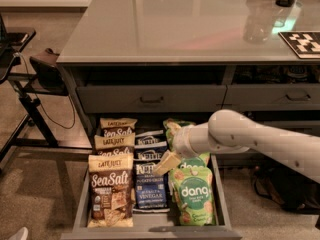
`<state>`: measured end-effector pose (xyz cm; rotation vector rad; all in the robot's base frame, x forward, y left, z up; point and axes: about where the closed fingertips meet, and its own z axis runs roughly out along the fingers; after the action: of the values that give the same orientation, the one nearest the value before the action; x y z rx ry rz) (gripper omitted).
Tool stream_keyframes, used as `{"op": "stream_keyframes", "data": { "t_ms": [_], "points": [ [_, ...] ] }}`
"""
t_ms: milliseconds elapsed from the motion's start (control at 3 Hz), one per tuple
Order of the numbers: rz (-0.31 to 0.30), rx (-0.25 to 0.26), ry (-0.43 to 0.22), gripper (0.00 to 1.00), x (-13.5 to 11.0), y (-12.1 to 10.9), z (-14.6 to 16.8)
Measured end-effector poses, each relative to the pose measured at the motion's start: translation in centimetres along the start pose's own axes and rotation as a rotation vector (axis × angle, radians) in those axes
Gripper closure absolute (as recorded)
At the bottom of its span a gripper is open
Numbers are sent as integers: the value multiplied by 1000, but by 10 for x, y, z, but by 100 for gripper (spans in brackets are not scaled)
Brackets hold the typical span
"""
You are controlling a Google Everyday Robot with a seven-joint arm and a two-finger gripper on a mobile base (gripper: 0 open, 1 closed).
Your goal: Pick blue chip bag from middle drawer and place on counter
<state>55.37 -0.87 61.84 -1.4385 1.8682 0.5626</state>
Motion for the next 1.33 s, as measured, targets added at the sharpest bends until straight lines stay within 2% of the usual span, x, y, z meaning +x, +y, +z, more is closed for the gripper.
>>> {"op": "stream_keyframes", "data": {
  "t_ms": [333, 667, 1333],
  "points": [
    [60, -18, 36, 0, 36, 2, 34],
    [95, -60, 51, 0, 64, 8, 62],
    [102, -130, 43, 0, 89, 16, 102]
  ]
}}
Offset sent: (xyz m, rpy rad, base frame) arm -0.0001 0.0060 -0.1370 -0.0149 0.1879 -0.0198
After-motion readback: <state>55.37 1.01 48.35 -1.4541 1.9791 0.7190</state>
